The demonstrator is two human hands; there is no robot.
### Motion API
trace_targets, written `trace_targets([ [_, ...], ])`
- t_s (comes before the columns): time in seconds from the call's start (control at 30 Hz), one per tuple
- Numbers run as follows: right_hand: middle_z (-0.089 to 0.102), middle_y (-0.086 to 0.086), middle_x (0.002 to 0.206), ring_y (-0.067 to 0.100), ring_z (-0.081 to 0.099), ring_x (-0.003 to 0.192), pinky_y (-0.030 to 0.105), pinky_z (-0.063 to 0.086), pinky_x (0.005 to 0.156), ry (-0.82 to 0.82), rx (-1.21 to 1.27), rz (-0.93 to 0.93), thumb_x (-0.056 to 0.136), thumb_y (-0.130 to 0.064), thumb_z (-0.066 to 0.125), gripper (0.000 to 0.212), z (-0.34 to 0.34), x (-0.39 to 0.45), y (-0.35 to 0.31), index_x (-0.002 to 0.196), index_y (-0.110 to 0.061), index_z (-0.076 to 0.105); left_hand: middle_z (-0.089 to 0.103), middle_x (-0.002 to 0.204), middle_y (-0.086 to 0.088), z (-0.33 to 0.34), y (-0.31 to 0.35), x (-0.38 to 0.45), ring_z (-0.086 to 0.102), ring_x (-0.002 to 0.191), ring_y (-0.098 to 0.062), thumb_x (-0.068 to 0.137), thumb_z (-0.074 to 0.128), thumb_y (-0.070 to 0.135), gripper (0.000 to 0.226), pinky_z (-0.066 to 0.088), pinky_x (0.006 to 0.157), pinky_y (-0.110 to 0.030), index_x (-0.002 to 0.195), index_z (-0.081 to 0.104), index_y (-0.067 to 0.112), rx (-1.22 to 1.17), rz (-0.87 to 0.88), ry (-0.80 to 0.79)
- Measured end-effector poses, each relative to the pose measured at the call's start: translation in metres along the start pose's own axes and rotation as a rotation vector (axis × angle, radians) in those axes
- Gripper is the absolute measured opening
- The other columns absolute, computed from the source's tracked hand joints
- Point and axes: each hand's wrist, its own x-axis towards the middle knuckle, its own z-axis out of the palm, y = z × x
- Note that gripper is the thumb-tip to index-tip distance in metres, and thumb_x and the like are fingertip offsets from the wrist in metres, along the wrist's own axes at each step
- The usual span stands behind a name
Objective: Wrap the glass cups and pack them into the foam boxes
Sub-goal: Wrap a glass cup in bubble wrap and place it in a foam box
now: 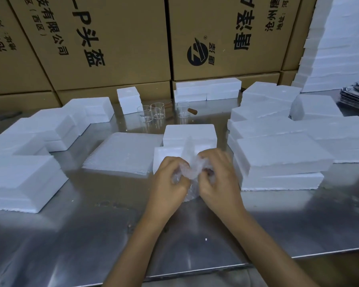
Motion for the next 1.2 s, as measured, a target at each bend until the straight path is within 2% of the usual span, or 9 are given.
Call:
trace_targets([
  [0.07,0.057,-0.012,0.102,0.015,0.050,0.100,0.036,0.045,0.084,-0.088,-0.009,-0.068,0.080,-0.012,0.042,0.023,0.004,-0.004,-0.003,0.093,-0.016,0.061,0.058,0.097,0.006,0.000,0.000,-0.001,0.060,0.083,-0.002,0.089,0.069,0.010,0.029,0.043,0.070,-0.010,0.078,0.062,0.035,-0.003,-0.029,0.035],
  [0.2,0.055,-0.008,0.123,0.012,0.044,0.120,0.037,0.039,0.098,-0.198,-0.093,-0.058,0.084,-0.025,0.037,0.034,0.002,-0.008,0.002,0.095,-0.014,0.068,0.057,0.107,0.009,-0.012,-0.003,-0.005,0.057,0.098,-0.011,0.081,0.055,0.019,0.019,0.044,0.080,-0.020,0.099,0.057,0.026,-0.077,-0.041,0.165],
  [0.33,0.053,-0.005,0.129,0.013,0.040,0.127,0.033,0.031,0.102,-0.251,-0.215,-0.064,0.086,-0.028,0.034,0.038,0.003,-0.007,0.003,0.094,-0.018,0.070,0.064,0.109,0.015,-0.016,-0.001,-0.008,0.056,0.114,-0.015,0.082,0.048,0.015,0.027,0.043,0.094,-0.022,0.101,0.064,0.026,-0.045,0.143,0.093],
  [0.47,0.053,-0.008,0.129,0.008,0.039,0.126,0.034,0.033,0.103,-0.238,-0.183,-0.030,0.087,-0.031,0.034,0.037,0.006,-0.010,0.001,0.093,-0.024,0.070,0.064,0.091,0.015,-0.009,-0.006,-0.007,0.055,0.103,-0.010,0.085,0.051,0.022,0.015,0.044,0.090,-0.032,0.083,0.065,0.021,0.173,0.189,0.040],
  [0.57,0.055,-0.014,0.120,0.005,0.044,0.120,0.035,0.039,0.099,-0.146,-0.042,-0.037,0.082,-0.028,0.043,0.028,0.003,-0.008,-0.001,0.098,-0.022,0.065,0.063,0.087,0.016,-0.011,-0.010,-0.006,0.050,0.095,-0.006,0.085,0.043,0.032,0.026,0.041,0.089,-0.032,0.078,0.065,0.021,0.333,0.176,0.042],
  [0.67,0.059,-0.010,0.112,0.008,0.049,0.115,0.040,0.043,0.094,-0.102,0.003,-0.085,0.079,-0.021,0.042,0.027,0.002,-0.008,0.001,0.087,-0.017,0.067,0.064,0.088,0.015,-0.013,-0.011,-0.007,0.050,0.095,-0.008,0.087,0.036,0.034,0.035,0.032,0.089,-0.026,0.079,0.067,0.021,0.460,0.196,-0.010],
  [0.8,0.060,-0.008,0.114,0.007,0.047,0.117,0.041,0.041,0.096,-0.151,-0.019,-0.060,0.083,-0.023,0.038,0.031,0.004,-0.010,0.003,0.082,-0.017,0.069,0.064,0.088,0.016,-0.013,-0.005,-0.010,0.052,0.093,-0.007,0.088,0.032,0.032,0.036,0.033,0.088,-0.026,0.081,0.065,0.022,0.440,0.204,-0.030],
  [0.97,0.058,-0.008,0.120,0.004,0.043,0.121,0.041,0.039,0.098,-0.195,-0.056,-0.036,0.084,-0.025,0.036,0.033,0.005,-0.010,0.004,0.078,-0.019,0.068,0.064,0.082,0.014,-0.017,-0.001,-0.013,0.055,0.092,-0.005,0.083,0.037,0.022,0.029,0.034,0.090,-0.021,0.077,0.065,0.017,0.312,0.267,0.095],
  [1.2,0.057,-0.012,0.119,0.002,0.044,0.119,0.035,0.040,0.099,-0.125,-0.026,-0.044,0.082,-0.024,0.038,0.030,0.006,-0.010,0.005,0.089,-0.021,0.067,0.066,0.076,0.013,-0.017,-0.003,-0.013,0.059,0.091,-0.010,0.086,0.035,0.026,0.037,0.036,0.094,-0.029,0.073,0.068,0.017,0.442,0.252,-0.040],
])
